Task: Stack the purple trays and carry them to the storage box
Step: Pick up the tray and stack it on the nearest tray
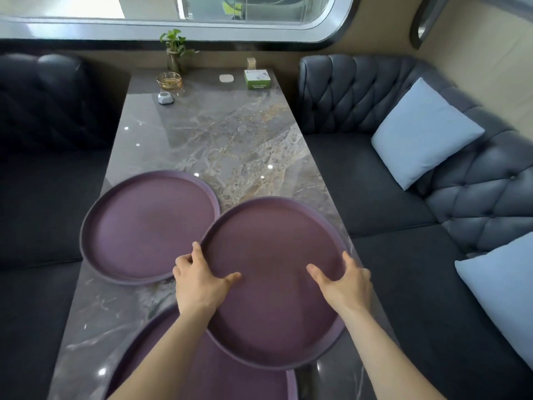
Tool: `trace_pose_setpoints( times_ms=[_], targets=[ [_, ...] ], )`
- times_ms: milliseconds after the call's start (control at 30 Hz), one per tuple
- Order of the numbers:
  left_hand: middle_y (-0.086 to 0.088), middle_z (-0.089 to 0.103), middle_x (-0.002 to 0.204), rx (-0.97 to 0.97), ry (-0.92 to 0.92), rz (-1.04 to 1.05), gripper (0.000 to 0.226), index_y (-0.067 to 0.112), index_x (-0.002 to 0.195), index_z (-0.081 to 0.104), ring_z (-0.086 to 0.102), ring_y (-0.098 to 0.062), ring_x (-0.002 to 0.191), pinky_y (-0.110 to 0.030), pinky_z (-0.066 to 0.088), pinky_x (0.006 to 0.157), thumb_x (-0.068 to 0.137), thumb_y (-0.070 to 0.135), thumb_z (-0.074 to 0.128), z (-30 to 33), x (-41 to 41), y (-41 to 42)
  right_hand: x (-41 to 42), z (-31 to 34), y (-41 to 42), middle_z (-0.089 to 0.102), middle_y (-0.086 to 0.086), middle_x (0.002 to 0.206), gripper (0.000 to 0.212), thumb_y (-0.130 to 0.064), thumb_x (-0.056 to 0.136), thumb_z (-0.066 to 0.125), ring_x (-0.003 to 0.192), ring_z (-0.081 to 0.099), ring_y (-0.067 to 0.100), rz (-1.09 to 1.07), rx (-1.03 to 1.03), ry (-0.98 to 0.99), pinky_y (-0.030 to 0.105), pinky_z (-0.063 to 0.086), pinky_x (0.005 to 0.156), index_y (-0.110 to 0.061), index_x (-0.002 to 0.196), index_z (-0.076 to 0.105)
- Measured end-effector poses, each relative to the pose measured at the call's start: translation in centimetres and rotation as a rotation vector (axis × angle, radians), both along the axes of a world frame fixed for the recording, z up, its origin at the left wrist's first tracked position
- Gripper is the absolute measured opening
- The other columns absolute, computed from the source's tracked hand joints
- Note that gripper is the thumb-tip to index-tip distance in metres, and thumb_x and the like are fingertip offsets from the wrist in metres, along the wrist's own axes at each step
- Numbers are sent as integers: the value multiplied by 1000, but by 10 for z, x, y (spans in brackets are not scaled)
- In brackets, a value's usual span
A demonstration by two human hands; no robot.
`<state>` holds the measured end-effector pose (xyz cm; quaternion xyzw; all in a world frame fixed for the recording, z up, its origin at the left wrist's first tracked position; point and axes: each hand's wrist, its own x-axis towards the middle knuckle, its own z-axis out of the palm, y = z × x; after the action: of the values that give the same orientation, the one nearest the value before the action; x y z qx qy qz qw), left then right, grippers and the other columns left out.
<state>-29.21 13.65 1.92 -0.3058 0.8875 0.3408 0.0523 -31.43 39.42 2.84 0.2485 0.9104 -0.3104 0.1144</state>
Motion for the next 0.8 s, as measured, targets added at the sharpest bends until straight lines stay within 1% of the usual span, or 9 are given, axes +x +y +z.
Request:
trace_pose_setpoints(
  times_ms=[67,133,233,367,467,567,700,800],
  targets=[
    [-14,39,140,-17,-2,36,115,20,154,25,34,-33,136,-48,40,103,62,54,85,3,31,-23,23,3,-21,42,16,140,105,-77,65,65,130,45,33,31,-5,0,48,43,104,-27,150,31],
    [-14,43,138,-24,-4,80,108,20,150,33,40,-33,134,-48,42,102,62,55,84,2,62,-45,47,2,-41,42,16,140,103,-75,67,66,130,44,33,50,-23,-20,47,41,105,-25,151,31],
    [-13,50,130,-35,-39,140,93,20,141,46,51,-35,124,-49,48,96,63,57,81,-2,106,-74,83,-5,-67,44,16,138,103,-75,67,66,129,46,34,66,-42,-56,47,42,105,-24,151,32],
    [-8,58,129,-54,-113,175,77,20,134,54,60,-33,116,-45,50,91,70,57,76,-12,154,-98,127,-17,-87,47,15,135,100,-76,69,63,126,49,32,73,-27,-115,45,42,104,-25,150,33],
    [-5,61,127,-59,-151,189,72,22,131,57,62,-31,113,-43,51,89,71,59,73,-20,180,-105,153,-23,-95,50,16,130,98,-76,69,62,121,52,33,74,15,-139,44,43,103,-24,148,36],
    [-6,61,125,-65,-164,192,71,22,131,56,62,-31,112,-44,51,86,72,58,73,-25,197,-105,168,-27,-100,50,15,129,96,-76,70,61,118,54,33,84,49,-140,42,43,103,-24,147,38],
    [-9,59,125,-81,-192,197,76,19,136,54,60,-33,114,-46,50,88,72,57,73,-30,211,-106,177,-28,-104,50,14,131,96,-73,72,62,124,50,31,80,7,-146,42,40,104,-23,149,35],
    [-7,60,125,-105,-221,179,76,21,136,52,58,-31,117,-46,49,89,73,58,71,-30,218,-105,183,-29,-106,51,12,132,94,-73,73,60,126,49,29,93,23,-148,42,41,104,-22,149,34]
  ],
)
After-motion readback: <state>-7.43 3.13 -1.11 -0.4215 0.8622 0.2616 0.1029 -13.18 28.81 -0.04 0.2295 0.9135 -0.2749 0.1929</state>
